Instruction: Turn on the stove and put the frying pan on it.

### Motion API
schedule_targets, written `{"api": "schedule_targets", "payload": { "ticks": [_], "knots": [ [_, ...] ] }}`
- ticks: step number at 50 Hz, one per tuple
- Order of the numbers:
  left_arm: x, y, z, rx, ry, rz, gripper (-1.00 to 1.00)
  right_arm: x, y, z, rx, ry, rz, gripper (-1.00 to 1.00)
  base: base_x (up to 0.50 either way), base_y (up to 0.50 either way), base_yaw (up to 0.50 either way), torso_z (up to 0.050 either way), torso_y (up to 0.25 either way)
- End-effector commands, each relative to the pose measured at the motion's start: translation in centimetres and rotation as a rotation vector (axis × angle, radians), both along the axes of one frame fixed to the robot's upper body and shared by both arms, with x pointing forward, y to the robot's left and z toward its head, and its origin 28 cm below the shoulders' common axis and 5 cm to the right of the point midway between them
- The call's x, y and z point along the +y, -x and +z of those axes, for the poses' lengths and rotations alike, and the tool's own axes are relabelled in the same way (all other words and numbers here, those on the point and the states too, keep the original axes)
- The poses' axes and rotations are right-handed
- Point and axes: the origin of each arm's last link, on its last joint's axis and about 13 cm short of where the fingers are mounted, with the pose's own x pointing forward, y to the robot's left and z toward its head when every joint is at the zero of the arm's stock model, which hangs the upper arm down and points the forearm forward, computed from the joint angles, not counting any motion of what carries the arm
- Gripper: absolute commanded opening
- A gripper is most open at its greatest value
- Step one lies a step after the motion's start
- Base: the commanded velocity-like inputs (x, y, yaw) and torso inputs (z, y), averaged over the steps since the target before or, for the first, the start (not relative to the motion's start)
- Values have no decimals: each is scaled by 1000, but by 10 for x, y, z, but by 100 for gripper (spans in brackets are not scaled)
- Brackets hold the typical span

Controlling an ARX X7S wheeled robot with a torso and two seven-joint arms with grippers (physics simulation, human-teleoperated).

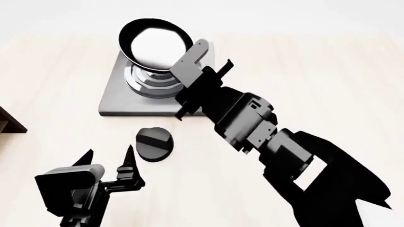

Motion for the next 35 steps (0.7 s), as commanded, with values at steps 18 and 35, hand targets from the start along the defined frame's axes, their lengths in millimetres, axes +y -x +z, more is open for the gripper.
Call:
{"api": "schedule_targets", "payload": {
  "ticks": [18,35],
  "knots": [
    [1,-1,-1,8,4,7,100,-2,-4,-7,-37,98,-13,-100,0,0,0,0,2],
    [2,0,-1,7,4,10,100,0,-1,-13,-31,104,-1,-100,0,0,0,1,1]
  ]
}}
